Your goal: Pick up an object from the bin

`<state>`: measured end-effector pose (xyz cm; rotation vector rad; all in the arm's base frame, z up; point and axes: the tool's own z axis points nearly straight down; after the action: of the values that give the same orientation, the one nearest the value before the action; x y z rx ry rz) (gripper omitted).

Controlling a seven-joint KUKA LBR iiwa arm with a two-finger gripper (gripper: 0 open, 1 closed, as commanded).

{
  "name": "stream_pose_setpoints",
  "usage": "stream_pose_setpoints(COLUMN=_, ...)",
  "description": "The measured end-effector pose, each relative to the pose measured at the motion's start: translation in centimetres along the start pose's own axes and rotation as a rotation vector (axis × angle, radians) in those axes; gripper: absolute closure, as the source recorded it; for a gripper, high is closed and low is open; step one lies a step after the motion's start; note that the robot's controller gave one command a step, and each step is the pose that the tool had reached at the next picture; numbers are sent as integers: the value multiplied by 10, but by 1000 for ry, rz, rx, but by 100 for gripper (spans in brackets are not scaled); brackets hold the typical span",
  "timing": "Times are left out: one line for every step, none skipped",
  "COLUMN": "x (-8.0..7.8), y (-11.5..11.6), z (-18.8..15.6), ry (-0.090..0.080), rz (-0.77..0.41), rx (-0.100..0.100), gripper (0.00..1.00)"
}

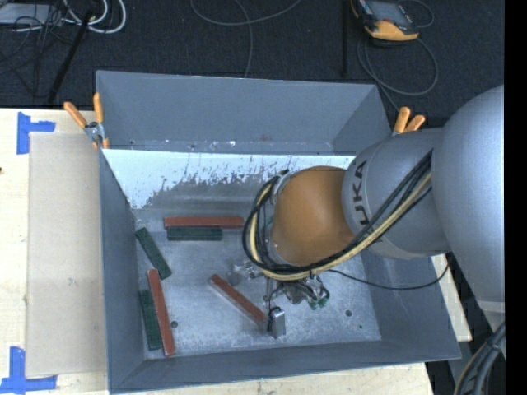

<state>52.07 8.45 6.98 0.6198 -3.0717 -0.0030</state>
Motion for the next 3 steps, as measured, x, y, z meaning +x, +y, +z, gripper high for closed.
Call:
stream_pose_setpoints(x=-17, y=44, z=1, ry=-9, rz=70, rx=1, gripper=0)
stream_pose_setpoints(x=-16, y=42, z=0, ry=-8, rz=72, rx=3, gripper=100)
stream_pose_setpoints(x=-16, y=42, z=0, ry=-8, rz=72, rx=3, gripper=0)
